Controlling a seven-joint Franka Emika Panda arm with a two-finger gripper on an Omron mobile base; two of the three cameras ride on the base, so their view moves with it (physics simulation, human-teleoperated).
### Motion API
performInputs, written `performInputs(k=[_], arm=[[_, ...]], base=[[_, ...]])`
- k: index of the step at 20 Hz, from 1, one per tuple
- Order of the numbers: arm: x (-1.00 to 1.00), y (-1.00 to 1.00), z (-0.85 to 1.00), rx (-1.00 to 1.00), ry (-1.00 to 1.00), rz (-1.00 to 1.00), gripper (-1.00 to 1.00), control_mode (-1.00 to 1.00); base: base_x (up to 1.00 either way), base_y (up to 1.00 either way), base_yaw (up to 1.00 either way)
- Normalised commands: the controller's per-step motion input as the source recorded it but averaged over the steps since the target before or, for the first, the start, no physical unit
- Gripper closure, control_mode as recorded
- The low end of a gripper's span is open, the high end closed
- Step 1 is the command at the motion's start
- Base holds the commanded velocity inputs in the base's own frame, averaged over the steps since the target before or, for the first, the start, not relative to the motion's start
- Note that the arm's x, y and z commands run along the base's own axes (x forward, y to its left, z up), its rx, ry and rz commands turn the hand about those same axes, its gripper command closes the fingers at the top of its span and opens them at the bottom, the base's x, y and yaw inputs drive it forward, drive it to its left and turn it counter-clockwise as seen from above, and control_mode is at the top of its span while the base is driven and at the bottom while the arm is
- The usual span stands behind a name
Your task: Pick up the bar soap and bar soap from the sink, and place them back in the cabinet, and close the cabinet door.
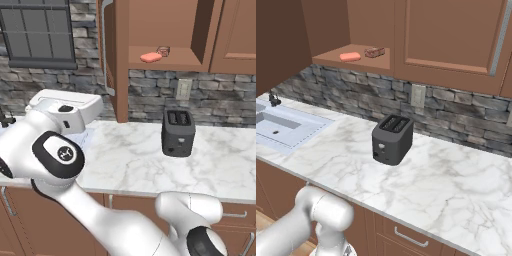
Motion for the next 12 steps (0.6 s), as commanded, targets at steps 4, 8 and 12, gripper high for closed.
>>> performInputs(k=[4, 8, 12], arm=[[0.16, -0.03, -0.02, 0.00, 0.00, -0.01, -1.00, -1.00], [0.08, -0.11, 0.00, 0.00, 0.00, 0.00, -1.00, -1.00], [0.00, -0.17, 0.00, 0.00, 0.00, 0.00, -1.00, -1.00]], base=[[0.00, 0.00, 0.00], [0.00, 0.00, 0.00], [0.00, 0.00, 0.00]])
